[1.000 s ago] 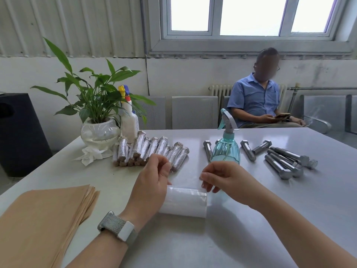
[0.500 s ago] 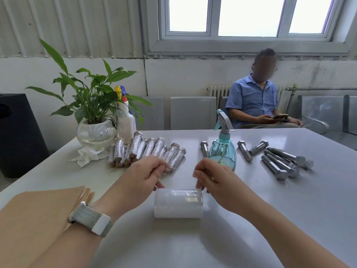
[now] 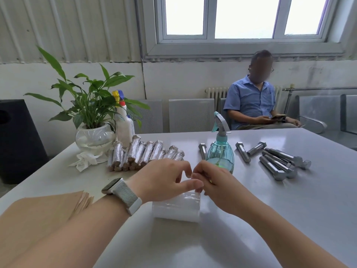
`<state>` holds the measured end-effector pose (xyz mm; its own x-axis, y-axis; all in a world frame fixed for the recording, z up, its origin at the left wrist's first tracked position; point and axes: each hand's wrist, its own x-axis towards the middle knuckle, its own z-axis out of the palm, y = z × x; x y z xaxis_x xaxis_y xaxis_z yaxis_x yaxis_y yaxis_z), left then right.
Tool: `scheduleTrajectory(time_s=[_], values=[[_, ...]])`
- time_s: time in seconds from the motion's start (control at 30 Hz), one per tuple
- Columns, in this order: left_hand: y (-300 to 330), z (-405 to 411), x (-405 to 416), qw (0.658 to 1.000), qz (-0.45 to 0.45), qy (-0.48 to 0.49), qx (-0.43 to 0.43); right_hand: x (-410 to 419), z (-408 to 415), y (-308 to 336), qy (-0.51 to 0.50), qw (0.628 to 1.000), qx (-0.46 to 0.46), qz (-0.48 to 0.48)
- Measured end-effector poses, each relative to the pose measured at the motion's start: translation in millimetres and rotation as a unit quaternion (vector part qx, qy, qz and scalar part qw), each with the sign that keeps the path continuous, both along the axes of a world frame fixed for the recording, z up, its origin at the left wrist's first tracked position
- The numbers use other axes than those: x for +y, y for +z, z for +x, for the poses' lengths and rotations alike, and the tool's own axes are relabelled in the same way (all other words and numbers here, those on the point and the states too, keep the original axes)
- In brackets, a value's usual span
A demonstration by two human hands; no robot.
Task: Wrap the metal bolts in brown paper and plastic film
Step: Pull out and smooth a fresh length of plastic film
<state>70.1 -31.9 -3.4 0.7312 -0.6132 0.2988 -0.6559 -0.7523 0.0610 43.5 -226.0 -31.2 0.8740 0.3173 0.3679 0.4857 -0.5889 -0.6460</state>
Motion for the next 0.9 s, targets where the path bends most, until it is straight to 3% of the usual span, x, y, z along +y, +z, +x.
scheduleTrajectory(time_s=[0.2,0.33,0.4,0.5,0.6,0.73,0.8,0.9], values=[[-7.8,1.2,-4.8,0.998,-0.009,-0.055,-0.03,-1.3,6.4,-0.8,-0.008,0.983,0.124,0.134],[-14.1,2.9,-3.8,0.994,-0.082,-0.073,-0.002,-6.8,8.0,0.9,0.01,0.928,0.292,0.23],[-18.4,4.8,-1.9,0.989,-0.138,-0.052,0.019,-13.1,6.5,0.0,0.056,0.923,0.335,0.182],[-26.6,5.3,1.6,0.972,-0.233,0.004,0.041,-15.9,2.8,0.1,0.111,0.945,0.303,0.051],[-34.8,2.0,4.8,0.932,-0.349,0.057,0.078,-8.5,2.7,-3.0,0.115,0.951,0.277,0.076],[-48.9,-8.5,-4.1,0.837,-0.518,0.163,0.076,0.9,-2.6,-5.9,0.146,0.909,0.321,0.223],[-53.2,-13.2,-12.4,0.801,-0.554,0.225,0.035,14.8,-7.8,-8.8,0.119,0.904,0.316,0.262],[-53.3,-14.2,-12.1,0.778,-0.571,0.261,0.001,33.5,-11.5,-16.2,0.072,0.89,0.307,0.329]])
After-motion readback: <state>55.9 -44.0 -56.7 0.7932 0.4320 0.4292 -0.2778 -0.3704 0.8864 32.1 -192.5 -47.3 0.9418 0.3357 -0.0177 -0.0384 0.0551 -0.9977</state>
